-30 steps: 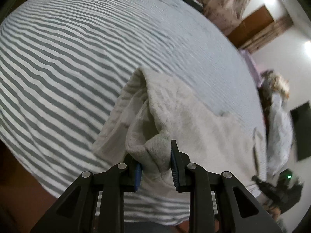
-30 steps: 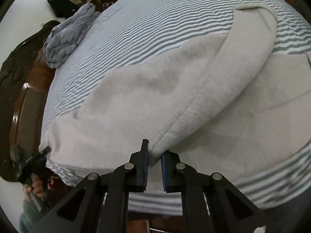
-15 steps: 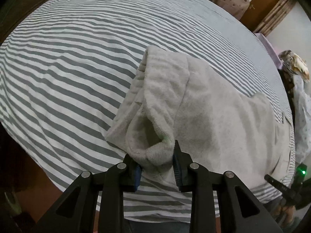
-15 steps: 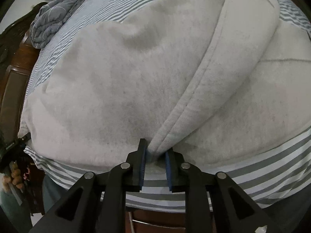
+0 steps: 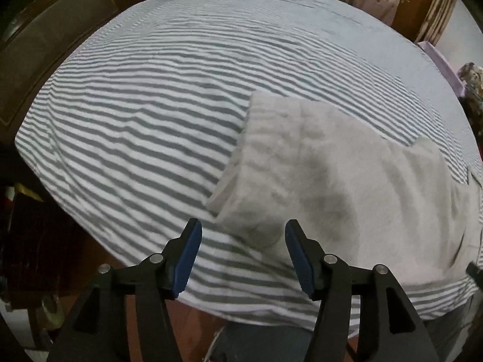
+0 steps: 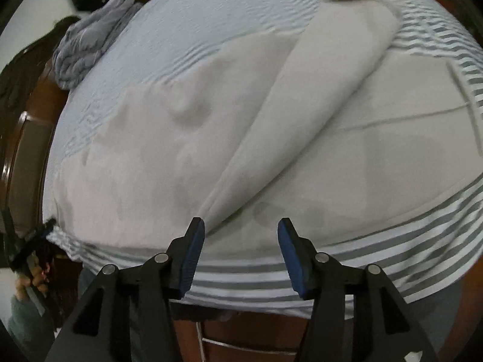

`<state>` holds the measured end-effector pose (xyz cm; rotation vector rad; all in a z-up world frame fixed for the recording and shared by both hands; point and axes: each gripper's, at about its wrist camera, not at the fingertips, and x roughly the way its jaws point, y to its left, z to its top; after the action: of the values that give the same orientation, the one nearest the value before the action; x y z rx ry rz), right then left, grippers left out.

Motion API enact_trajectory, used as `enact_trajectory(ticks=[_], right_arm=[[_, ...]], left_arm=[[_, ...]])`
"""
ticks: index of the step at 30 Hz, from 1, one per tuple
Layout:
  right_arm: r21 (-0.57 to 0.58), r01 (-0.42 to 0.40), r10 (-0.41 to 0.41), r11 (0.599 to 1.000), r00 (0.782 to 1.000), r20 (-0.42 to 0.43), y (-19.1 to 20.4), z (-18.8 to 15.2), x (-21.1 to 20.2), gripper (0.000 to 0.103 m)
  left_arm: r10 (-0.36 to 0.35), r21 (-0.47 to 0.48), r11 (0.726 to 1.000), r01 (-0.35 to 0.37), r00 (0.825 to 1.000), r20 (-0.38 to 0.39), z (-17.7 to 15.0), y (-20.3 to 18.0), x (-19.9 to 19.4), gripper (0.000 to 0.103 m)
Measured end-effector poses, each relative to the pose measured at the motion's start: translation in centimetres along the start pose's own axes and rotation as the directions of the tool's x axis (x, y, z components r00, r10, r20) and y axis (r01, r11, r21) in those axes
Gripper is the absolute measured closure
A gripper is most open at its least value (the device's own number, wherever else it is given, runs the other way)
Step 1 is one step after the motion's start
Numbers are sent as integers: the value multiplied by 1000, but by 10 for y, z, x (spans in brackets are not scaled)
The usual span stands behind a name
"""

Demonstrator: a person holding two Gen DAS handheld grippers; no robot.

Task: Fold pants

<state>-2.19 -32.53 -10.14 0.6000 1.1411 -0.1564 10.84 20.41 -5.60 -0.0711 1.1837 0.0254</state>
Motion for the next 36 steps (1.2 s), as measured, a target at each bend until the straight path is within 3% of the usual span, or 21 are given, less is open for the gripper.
enact_trajectory(ticks=[2, 5, 8, 10, 13, 16, 18, 26, 30, 32, 34, 36], right_arm=[[7, 25, -25, 1000, 999, 40, -18, 17, -16, 54], [3, 80, -80, 997, 992, 96, -28, 51, -33, 54], [7, 133, -133, 991, 986, 99, -33, 98, -35, 54], [31, 169, -170, 985, 983, 71, -39, 127, -30, 54], [81, 200, -203, 976, 979, 31, -44, 167, -17, 56], [98, 262, -264, 960, 965, 9, -45, 204, -3, 56], [113, 279, -277, 954, 960, -28, -43, 223, 11, 56], [94, 420, -413, 903, 907, -83, -37, 267, 61, 56], [90, 510, -502, 855, 859, -98, -42, 272, 81, 56], [86, 535, -525, 841, 844, -111, -47, 274, 89, 56], [83, 538, -530, 839, 842, -104, -52, 274, 90, 57], [70, 525, -519, 848, 850, -88, -55, 276, 87, 73]], left_arm=[[29, -20, 999, -29, 1000, 8, -1, 7, -3, 45], [26, -12, 1000, -25, 994, 103, -6, 4, -26, 45], [-49, 81, 996, 35, 984, 174, -15, -22, -47, 45], [-134, 185, 978, 99, 973, 186, -23, -53, -57, 45], [-255, 327, 925, 194, 954, 157, -41, -105, -63, 45], [-362, 442, 849, 290, 928, 86, -61, -162, -56, 44], [-398, 498, 802, 330, 917, 32, -73, -197, -44, 44], [-461, 618, 675, 402, 884, -71, -112, -302, -5, 45], [-498, 647, 624, 438, 861, -102, -125, -341, 0, 45], [-503, 672, 603, 430, 859, -99, -129, -353, 3, 45], [-492, 691, 596, 410, 866, -90, -132, -362, 7, 45], [-486, 696, 590, 409, 868, -99, -134, -373, 12, 46]])
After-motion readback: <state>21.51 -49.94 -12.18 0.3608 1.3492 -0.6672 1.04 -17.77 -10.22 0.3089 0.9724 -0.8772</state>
